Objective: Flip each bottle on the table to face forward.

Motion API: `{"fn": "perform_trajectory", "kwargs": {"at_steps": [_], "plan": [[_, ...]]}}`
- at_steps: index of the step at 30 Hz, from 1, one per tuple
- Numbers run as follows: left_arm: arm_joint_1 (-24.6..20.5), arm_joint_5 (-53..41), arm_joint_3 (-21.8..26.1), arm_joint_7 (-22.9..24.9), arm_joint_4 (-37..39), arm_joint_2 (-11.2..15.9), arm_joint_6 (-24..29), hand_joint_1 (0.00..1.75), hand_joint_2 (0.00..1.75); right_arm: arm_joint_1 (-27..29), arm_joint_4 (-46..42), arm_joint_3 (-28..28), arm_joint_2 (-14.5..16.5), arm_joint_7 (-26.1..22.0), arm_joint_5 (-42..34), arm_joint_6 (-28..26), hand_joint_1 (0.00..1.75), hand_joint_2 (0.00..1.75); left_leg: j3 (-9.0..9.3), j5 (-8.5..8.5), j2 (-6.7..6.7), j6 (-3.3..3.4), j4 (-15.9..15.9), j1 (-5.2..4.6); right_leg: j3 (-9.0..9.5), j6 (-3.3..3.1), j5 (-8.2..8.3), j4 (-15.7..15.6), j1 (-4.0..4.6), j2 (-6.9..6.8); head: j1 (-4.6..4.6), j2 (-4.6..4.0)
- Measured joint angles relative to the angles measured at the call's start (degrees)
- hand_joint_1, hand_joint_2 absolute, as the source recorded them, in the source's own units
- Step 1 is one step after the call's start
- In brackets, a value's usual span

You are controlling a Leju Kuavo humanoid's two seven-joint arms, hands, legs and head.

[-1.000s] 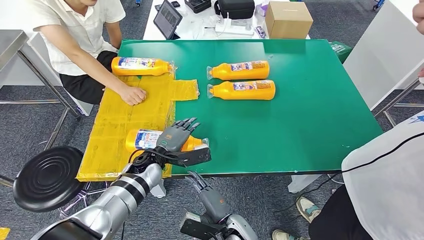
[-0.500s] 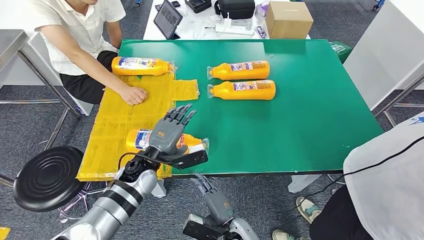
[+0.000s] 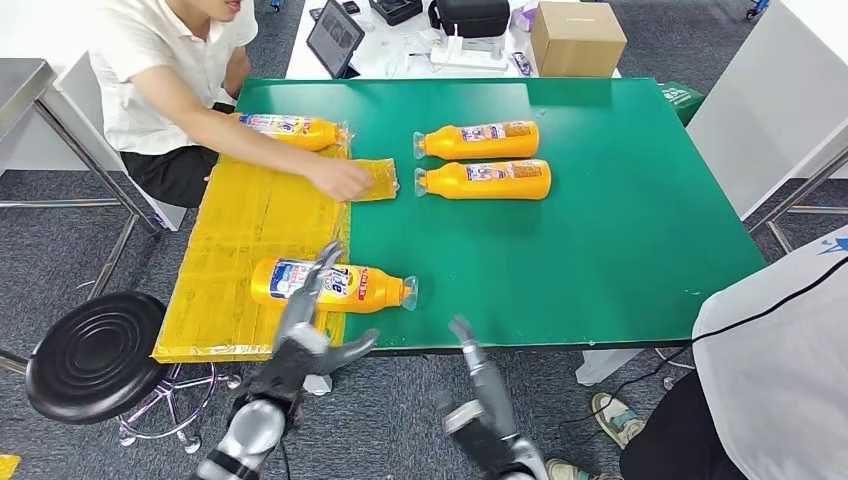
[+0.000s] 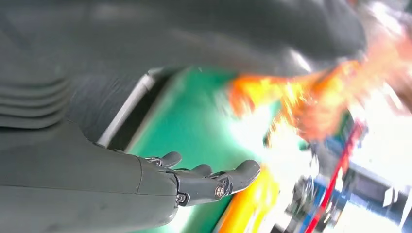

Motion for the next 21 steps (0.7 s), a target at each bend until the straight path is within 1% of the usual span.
{"fn": "perform_trajectory", "kwargs": {"at_steps": [3, 5, 8, 11, 14, 16, 20, 21], "plan": [[4.20, 6.72, 3.58, -0.80, -3.30, -0.05, -0.43, 0.00, 1.75, 2.90, -7.92, -5.97, 0.32, -0.53, -6.86, 5.00, 0.00, 0.00, -0.02, -0.01, -0.01, 0.01, 0.00, 0.01, -0.02, 0.00, -0.01, -0.01, 0.00, 0.00, 0.00, 0.00], [6.46, 10.21, 5.12, -0.81, -5.35, -0.19, -1.03, 0.00, 1.75, 4.49, -11.91, -9.64, 1.17, -0.74, -8.81, 6.70, 0.00, 0.00, 0.00, -0.01, -0.01, 0.01, 0.00, 0.01, 0.00, 0.00, -0.01, -0.01, 0.01, 0.00, 0.01, 0.00], [9.73, 13.14, 5.91, -0.88, -8.56, -0.49, -0.91, 0.00, 1.75, 6.59, -15.93, -14.20, 3.03, -0.81, -9.70, 7.82, 0.00, 0.00, 0.02, -0.01, 0.01, 0.01, -0.01, 0.01, 0.01, -0.01, -0.01, -0.01, 0.01, 0.00, 0.00, 0.00], [11.49, 15.10, 5.96, -1.11, -10.81, -0.69, 0.89, 0.00, 1.75, 7.34, -17.21, -16.06, 4.33, 0.44, -7.35, 4.78, 0.00, 0.00, 0.02, 0.00, 0.02, 0.01, -0.01, 0.01, 0.02, -0.01, -0.01, -0.01, 0.00, 0.00, 0.01, 0.00], [12.52, 16.66, 6.14, -1.27, -12.75, -0.92, 3.83, 0.00, 1.75, 7.29, -17.42, -16.38, 5.36, 6.00, -2.98, -1.10, 0.00, 0.00, 0.06, 0.00, 0.03, 0.01, -0.01, 0.01, 0.05, -0.01, 0.00, 0.00, 0.00, 0.00, 0.00, 0.00], [13.65, 17.22, 6.25, -1.21, -14.15, -1.09, 5.26, 0.00, 1.75, 7.51, -17.61, -16.27, 5.56, 7.60, 1.10, -5.38, 0.00, 0.00, 0.06, 0.00, 0.02, 0.01, -0.01, 0.01, 0.05, -0.01, 0.00, 0.00, 0.00, 0.00, 0.00, 0.00], [15.26, 17.52, 6.35, -0.98, -15.89, -1.45, 7.48, 0.00, 1.75, 7.62, -18.00, -15.55, 4.62, 8.91, 13.41, -13.35, 0.00, 1.75, 0.05, -0.01, 0.02, 0.01, -0.01, 0.01, 0.04, -0.01, -0.01, -0.01, 0.00, 0.00, 0.00, 0.00], [15.31, 17.45, 6.42, -1.06, -16.02, -1.53, 7.85, 0.00, 1.75, 7.53, -17.97, -15.40, 4.09, 9.52, 16.50, -14.60, 0.00, 1.75, 0.05, -0.01, 0.01, 0.01, -0.01, 0.00, 0.04, -0.01, -0.01, -0.01, 0.00, -0.01, -0.01, 0.00]]}}
